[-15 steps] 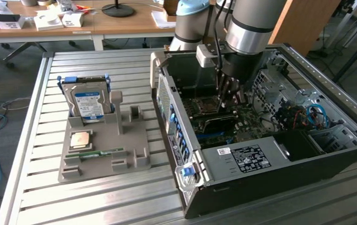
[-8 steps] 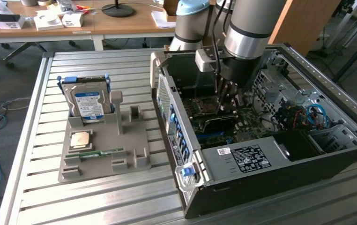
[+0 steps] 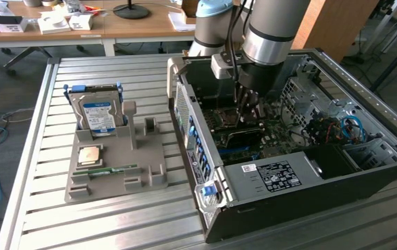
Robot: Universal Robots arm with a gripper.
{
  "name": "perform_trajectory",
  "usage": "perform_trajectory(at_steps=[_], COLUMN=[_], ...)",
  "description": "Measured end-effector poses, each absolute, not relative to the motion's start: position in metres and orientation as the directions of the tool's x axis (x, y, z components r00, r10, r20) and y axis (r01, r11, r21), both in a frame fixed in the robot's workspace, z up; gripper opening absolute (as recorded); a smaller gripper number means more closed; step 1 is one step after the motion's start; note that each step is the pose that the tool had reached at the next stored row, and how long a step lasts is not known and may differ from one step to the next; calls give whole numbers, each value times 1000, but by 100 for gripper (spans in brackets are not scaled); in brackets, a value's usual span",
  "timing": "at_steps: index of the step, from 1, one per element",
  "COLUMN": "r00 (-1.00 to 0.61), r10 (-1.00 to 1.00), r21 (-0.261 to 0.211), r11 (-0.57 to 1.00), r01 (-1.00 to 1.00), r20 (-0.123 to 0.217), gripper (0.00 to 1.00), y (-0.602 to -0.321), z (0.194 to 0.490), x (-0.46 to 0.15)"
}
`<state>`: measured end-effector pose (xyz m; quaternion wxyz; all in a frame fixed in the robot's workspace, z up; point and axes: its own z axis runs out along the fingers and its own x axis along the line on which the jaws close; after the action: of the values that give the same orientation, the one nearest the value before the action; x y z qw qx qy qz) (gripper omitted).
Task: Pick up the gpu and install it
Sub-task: 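Press down on the gpu until it lock into place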
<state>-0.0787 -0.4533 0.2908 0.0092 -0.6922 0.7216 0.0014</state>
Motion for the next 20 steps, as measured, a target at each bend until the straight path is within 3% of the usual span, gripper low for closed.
perform_trajectory(at_steps=[20], r00=[-41], r10=[-999], r21=[-11], r11=[42], r01=[-999], r20=[-15], gripper=[11], y=[-451], z=[283], x=[-79])
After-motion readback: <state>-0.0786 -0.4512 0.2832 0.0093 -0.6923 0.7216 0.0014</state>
